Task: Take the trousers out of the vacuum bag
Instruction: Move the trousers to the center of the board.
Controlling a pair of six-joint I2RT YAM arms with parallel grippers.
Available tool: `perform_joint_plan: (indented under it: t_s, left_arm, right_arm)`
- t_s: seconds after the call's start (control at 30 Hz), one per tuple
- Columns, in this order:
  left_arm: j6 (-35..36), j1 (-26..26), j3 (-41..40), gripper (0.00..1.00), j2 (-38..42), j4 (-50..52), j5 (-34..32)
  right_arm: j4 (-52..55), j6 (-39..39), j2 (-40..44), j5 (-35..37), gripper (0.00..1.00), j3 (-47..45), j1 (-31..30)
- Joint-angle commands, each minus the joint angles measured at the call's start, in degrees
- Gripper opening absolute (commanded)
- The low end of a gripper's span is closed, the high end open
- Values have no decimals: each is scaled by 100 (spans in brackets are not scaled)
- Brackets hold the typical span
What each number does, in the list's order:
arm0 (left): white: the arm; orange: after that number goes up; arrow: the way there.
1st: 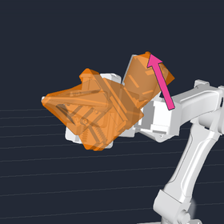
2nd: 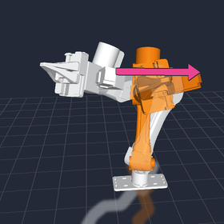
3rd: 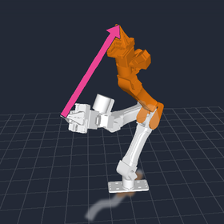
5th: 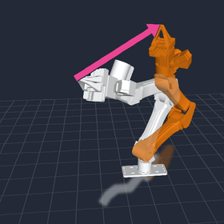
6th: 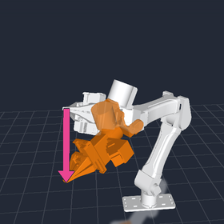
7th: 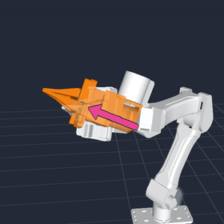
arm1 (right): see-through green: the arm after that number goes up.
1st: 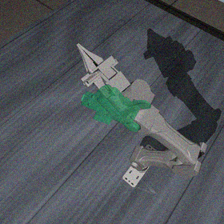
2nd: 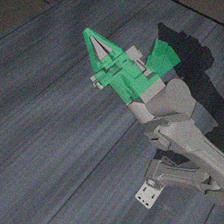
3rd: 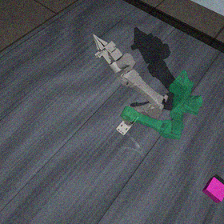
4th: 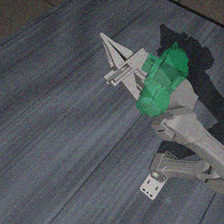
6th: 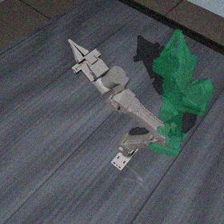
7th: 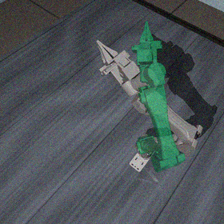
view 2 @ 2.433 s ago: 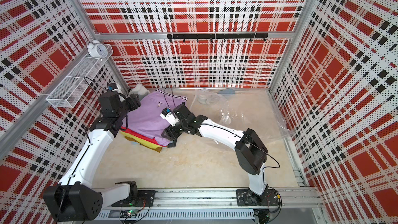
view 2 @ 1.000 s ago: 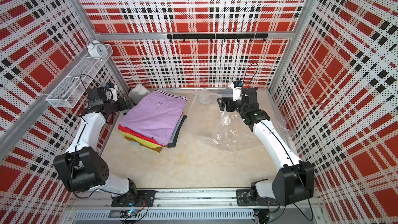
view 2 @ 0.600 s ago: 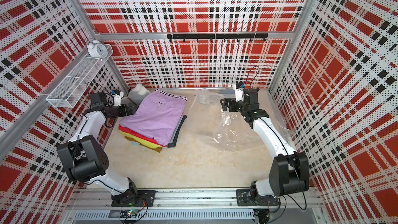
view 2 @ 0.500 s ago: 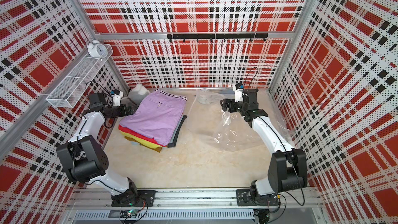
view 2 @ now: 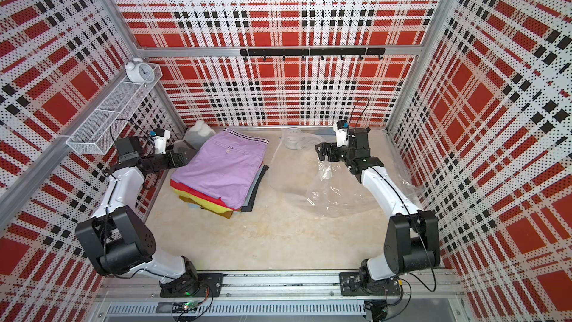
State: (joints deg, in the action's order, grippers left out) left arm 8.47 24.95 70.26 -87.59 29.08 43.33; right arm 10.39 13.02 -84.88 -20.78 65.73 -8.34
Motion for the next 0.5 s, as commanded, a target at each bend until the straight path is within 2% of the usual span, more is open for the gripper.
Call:
perform_joint_plan:
  t_s: [0.0,0.07,0.3,0.47]
  left_arm:
    - [206,-345,-267,98,94,-24,-1030]
    - [234,-491,-343,98,38,-16,-1363]
    - [282,-874,-462,98,-219,98,-1605]
    - [62,-1257,-496,98,-800,111,-1850]
  right_arm:
    - [-76,-106,62,13,100,32,91]
    - [-60,-115,60,12,100,45,111]
    - [-68,-93,79,29,100,27,148]
    - [-88,-71,77,25,100,18,146]
